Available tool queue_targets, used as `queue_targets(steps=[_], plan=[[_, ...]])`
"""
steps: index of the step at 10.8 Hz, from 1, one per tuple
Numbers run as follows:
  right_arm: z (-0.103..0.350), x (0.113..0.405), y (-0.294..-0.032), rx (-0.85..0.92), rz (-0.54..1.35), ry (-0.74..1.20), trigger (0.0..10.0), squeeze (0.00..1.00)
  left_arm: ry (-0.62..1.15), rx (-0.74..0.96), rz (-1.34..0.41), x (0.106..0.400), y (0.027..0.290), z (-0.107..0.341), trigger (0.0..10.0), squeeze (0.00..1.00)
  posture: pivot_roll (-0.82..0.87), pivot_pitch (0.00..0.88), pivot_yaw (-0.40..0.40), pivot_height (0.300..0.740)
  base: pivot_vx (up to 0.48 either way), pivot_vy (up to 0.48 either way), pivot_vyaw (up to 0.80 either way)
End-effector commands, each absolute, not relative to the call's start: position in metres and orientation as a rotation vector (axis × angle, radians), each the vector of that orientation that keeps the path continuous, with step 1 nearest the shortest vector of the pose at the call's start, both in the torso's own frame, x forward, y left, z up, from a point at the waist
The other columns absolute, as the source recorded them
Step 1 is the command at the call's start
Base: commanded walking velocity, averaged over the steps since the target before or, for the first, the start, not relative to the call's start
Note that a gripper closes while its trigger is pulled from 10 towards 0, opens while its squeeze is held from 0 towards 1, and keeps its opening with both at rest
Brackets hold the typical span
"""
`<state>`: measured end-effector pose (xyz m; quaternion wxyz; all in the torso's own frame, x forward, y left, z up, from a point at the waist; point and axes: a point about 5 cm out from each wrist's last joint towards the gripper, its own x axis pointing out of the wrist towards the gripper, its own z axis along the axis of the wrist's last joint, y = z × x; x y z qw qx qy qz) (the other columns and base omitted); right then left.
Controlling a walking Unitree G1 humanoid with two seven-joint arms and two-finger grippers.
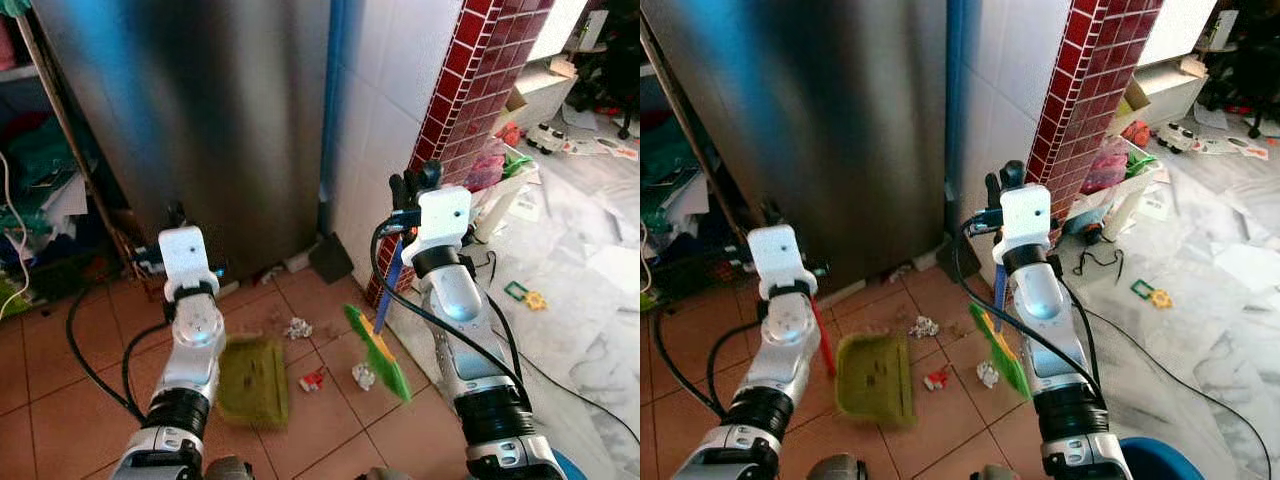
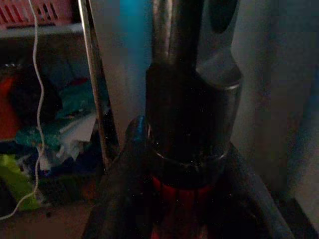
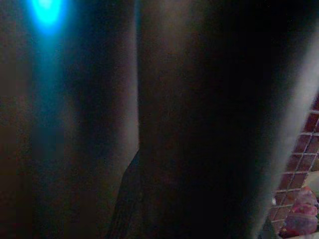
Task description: Sweep floor
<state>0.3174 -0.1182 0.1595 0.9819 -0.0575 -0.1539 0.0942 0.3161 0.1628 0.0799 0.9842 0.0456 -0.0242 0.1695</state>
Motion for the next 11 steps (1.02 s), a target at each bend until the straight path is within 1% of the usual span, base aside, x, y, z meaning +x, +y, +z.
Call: queue_targets(steps=[1, 2, 4, 6, 9, 10, 11], plan=[[0.170, 0.320, -0.117, -0.125, 0.189, -0.358, 10.0, 0.00, -0.081, 0.068, 0.326, 0.321, 0.156, 0.087, 10.0, 0.00, -0.08, 0.027, -0.032, 0.740, 0.000, 0.000, 0.00], [0.167, 0.321, -0.115, -0.118, 0.193, -0.340, 10.0, 0.00, -0.062, 0.069, 0.311, 0.322, 0.151, 0.082, 10.0, 0.00, -0.08, 0.026, -0.032, 0.740, 0.000, 0.000, 0.00], [0.159, 0.323, -0.109, -0.098, 0.184, -0.276, 10.0, 0.00, -0.039, 0.050, 0.303, 0.326, 0.150, 0.077, 10.0, 0.00, -0.09, 0.021, -0.025, 0.740, 0.000, 0.000, 0.00], [0.146, 0.323, -0.103, 0.042, 0.172, -0.172, 10.0, 0.00, -0.036, 0.070, 0.293, 0.330, 0.147, 0.075, 10.0, 0.00, -0.11, 0.023, -0.020, 0.740, 0.000, 0.000, 0.00], [0.132, 0.323, -0.105, 0.186, 0.150, -0.038, 10.0, 0.00, -0.034, 0.076, 0.284, 0.331, 0.145, 0.074, 10.0, 0.00, -0.11, 0.023, -0.022, 0.740, 0.000, 0.000, 0.00], [0.132, 0.325, -0.107, 0.229, 0.141, -0.016, 10.0, 0.00, -0.036, 0.078, 0.284, 0.331, 0.145, 0.074, 10.0, 0.00, -0.11, 0.022, -0.023, 0.740, 0.000, 0.000, 0.00], [0.142, 0.328, -0.105, 0.312, 0.153, -0.014, 10.0, 0.00, -0.037, 0.080, 0.285, 0.332, 0.146, 0.074, 10.0, 0.00, -0.11, 0.021, -0.024, 0.740, 0.000, 0.000, 0.00]])
